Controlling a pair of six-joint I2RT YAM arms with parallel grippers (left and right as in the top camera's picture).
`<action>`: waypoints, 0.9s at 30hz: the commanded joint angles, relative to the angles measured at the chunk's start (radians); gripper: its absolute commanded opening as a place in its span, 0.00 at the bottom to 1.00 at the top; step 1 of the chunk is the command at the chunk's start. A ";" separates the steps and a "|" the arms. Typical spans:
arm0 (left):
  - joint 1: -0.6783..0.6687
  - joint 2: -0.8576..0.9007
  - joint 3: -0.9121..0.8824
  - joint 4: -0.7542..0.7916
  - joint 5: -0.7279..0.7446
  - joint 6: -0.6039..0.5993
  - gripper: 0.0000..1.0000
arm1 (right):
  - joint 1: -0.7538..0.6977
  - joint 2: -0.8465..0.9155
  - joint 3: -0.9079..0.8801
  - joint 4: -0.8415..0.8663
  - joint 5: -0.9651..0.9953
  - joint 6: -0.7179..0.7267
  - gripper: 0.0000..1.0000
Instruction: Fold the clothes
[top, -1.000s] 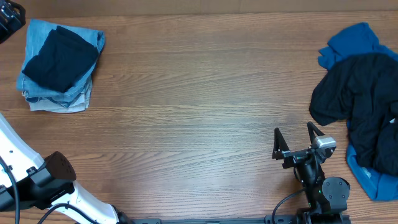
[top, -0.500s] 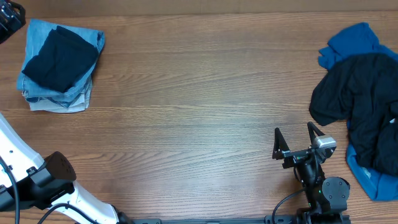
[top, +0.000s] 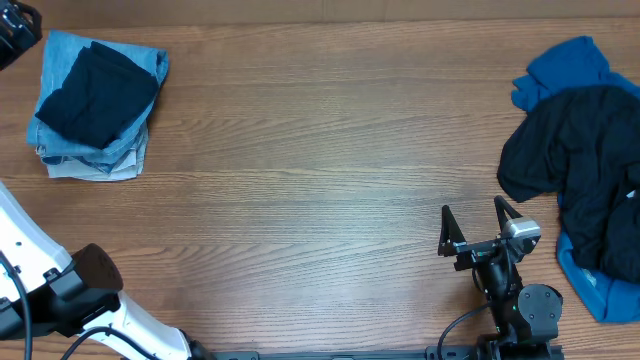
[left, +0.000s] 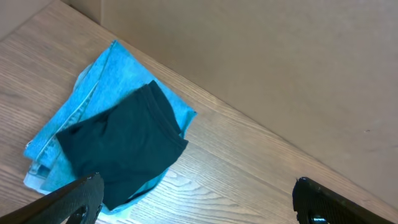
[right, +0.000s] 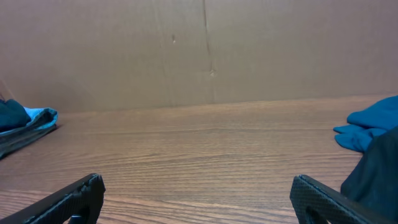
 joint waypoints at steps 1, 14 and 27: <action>-0.108 -0.127 0.000 0.001 0.007 -0.013 1.00 | 0.005 -0.010 -0.010 0.005 0.010 0.002 1.00; -0.458 -0.549 -0.001 -0.275 -0.025 -0.010 1.00 | 0.005 -0.010 -0.010 0.005 0.010 0.002 1.00; -0.458 -1.020 -0.785 -0.037 -0.122 -0.077 1.00 | 0.005 -0.010 -0.010 0.005 0.010 0.002 1.00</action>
